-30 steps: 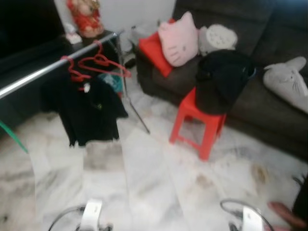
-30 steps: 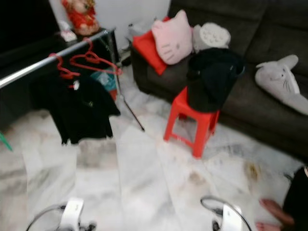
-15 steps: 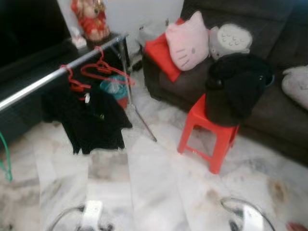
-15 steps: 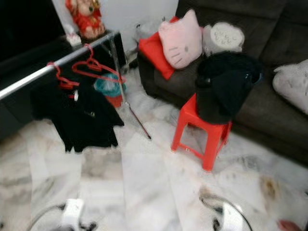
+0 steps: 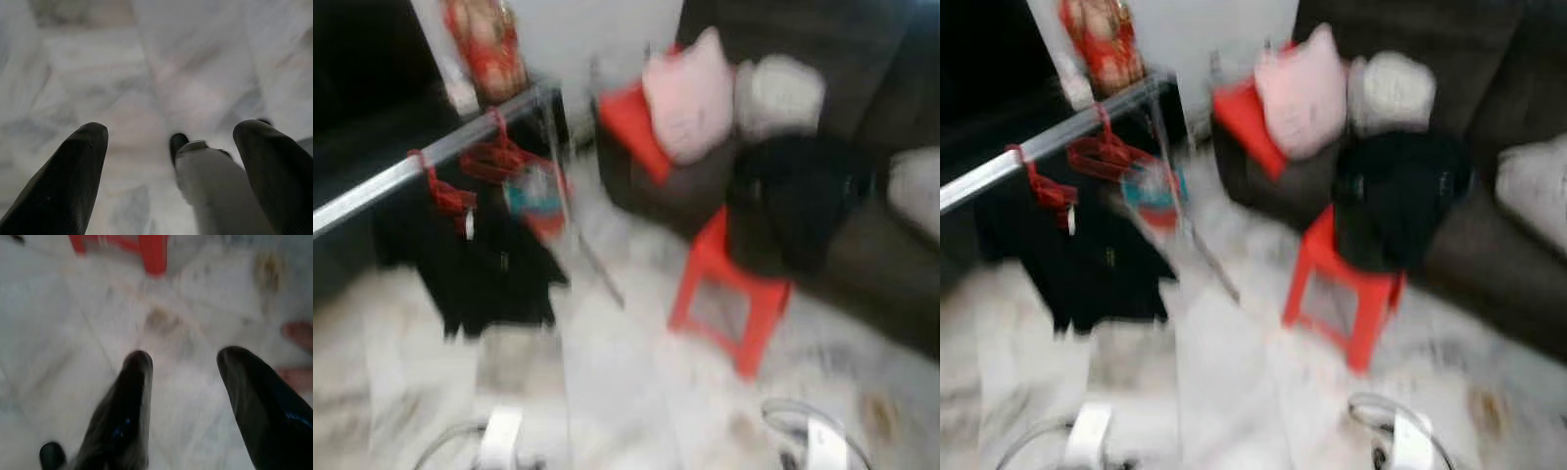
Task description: Hang hanger
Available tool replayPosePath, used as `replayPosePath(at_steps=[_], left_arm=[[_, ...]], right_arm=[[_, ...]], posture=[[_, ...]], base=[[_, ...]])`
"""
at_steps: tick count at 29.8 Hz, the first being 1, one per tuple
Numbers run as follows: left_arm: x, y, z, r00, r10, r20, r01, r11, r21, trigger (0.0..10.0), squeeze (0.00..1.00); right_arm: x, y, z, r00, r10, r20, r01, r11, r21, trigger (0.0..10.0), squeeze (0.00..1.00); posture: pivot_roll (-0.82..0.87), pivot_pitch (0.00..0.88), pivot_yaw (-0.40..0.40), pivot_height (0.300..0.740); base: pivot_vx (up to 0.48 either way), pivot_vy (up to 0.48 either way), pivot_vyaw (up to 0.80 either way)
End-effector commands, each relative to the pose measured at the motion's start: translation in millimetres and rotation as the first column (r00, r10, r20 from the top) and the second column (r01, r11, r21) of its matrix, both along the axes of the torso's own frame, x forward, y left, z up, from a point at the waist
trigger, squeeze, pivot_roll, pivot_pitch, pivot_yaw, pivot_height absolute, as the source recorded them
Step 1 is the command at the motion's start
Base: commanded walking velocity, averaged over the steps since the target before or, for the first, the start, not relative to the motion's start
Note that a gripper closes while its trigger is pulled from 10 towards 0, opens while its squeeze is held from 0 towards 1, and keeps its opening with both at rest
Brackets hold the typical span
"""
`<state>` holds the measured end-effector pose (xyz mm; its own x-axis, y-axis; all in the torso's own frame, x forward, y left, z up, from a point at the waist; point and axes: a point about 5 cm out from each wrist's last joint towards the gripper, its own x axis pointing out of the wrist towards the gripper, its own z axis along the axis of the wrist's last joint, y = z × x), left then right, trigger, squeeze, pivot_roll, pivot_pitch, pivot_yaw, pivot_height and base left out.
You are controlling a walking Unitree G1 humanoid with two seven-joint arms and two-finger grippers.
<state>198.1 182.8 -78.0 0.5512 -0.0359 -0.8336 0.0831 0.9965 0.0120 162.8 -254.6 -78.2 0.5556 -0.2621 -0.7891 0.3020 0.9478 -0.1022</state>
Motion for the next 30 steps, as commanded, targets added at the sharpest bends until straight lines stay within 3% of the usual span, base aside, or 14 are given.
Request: replayPosePath(at_steps=[1,9,30], left_arm=[[-3.2,12.2,-0.3,1.000,0.016,-0.017,-0.016,0.999,0.038,10.0,0.00],[-3.3,3.8,-1.6,1.000,0.009,-0.019,-0.009,0.999,0.031,10.0,0.00],[-3.7,2.5,-2.0,1.000,0.004,-0.024,-0.004,0.999,0.035,10.0,0.00]], right_arm=[[3.5,8.8,-1.2,1.000,0.007,0.004,-0.007,1.000,0.019,10.0,0.00],[3.7,8.5,-1.0,1.000,0.005,0.006,-0.005,1.000,0.017,10.0,0.00],[3.7,8.4,-0.9,1.000,0.007,0.009,-0.007,1.000,0.012,10.0,0.00]], posture=[[0.03,0.000,0.023,0.740],[0.02,0.000,0.023,0.740],[0.02,0.000,0.025,0.740]], base=[[0.311,0.000,0.00],[0.310,0.000,0.00],[0.310,0.000,0.00]])
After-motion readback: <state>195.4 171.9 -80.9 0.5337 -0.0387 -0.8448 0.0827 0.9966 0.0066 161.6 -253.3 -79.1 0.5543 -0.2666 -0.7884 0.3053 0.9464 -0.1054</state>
